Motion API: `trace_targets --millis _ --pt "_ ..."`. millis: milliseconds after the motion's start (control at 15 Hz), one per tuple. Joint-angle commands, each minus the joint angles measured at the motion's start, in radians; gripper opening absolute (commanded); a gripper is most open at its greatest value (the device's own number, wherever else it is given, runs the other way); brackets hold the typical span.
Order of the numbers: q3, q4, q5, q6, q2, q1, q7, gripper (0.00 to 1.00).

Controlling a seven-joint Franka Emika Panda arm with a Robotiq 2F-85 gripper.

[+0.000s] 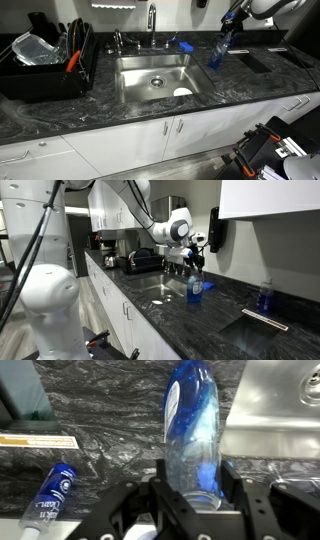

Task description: Pick up the bottle from the counter and put it in the sink

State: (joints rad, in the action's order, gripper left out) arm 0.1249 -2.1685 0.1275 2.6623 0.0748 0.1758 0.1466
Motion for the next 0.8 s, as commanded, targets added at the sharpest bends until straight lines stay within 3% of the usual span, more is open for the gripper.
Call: trace_targets --millis 0,67,267,733 --pt "0.001 0.001 -0.038 -0.006 -0.014 -0.024 -0.013 0.53" --pt "-0.010 0.002 -0.053 -0.014 -0.028 -0.036 -0.014 0.53" --pt "0.028 0.023 0.067 -0.089 -0.024 -0.033 0.138 0.53" --pt "0.047 0.035 0.074 -0.089 -0.007 -0.025 0.139 0.53"
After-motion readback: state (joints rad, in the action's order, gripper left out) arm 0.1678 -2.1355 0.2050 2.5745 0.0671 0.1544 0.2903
